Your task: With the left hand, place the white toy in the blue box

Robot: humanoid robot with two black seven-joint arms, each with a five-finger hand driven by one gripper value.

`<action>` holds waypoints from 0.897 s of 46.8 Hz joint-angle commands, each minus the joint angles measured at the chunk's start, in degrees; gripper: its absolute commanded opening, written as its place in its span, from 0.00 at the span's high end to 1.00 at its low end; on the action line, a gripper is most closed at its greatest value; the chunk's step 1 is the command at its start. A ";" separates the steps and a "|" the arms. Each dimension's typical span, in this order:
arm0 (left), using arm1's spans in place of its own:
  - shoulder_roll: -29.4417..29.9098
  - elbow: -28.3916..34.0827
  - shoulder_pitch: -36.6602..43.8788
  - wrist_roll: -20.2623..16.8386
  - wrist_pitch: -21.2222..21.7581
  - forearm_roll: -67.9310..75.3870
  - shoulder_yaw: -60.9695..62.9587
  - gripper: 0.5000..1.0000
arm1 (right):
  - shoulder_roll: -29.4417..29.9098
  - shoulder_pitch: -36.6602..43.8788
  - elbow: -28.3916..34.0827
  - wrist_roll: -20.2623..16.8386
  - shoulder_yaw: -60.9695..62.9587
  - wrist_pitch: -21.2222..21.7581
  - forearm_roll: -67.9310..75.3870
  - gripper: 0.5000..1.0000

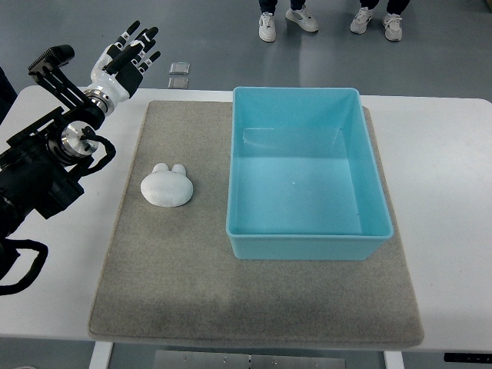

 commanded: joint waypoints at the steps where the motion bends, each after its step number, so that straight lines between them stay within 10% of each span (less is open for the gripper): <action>1: -0.05 0.00 0.00 -0.09 0.00 0.00 0.05 0.07 | 0.00 -0.07 0.00 0.06 0.00 0.00 0.00 0.13; 42: 0.21 -0.79 0.08 -0.17 1.50 0.26 0.49 0.07 | 0.00 -0.07 0.00 0.06 0.00 0.00 0.00 0.13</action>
